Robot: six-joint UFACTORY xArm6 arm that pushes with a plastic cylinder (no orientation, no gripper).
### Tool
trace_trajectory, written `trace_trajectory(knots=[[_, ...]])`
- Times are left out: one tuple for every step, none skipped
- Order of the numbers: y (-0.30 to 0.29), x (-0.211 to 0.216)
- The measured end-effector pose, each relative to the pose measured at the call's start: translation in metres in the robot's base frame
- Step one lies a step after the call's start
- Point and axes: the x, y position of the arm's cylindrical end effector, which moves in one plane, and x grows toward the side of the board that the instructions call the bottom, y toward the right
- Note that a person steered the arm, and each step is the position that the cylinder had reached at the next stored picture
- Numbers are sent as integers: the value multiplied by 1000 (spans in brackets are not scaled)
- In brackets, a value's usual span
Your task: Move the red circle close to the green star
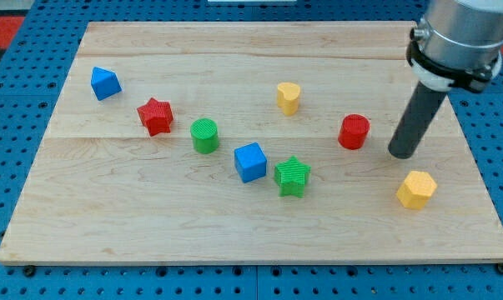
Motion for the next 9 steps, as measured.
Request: trace_trajectory(knots=[[-7,-12],[-39,-16],[-60,-32],[-42,-61],[-72,-80],[-95,-57],[-96,-36],[-95,-31],[-74,-53]])
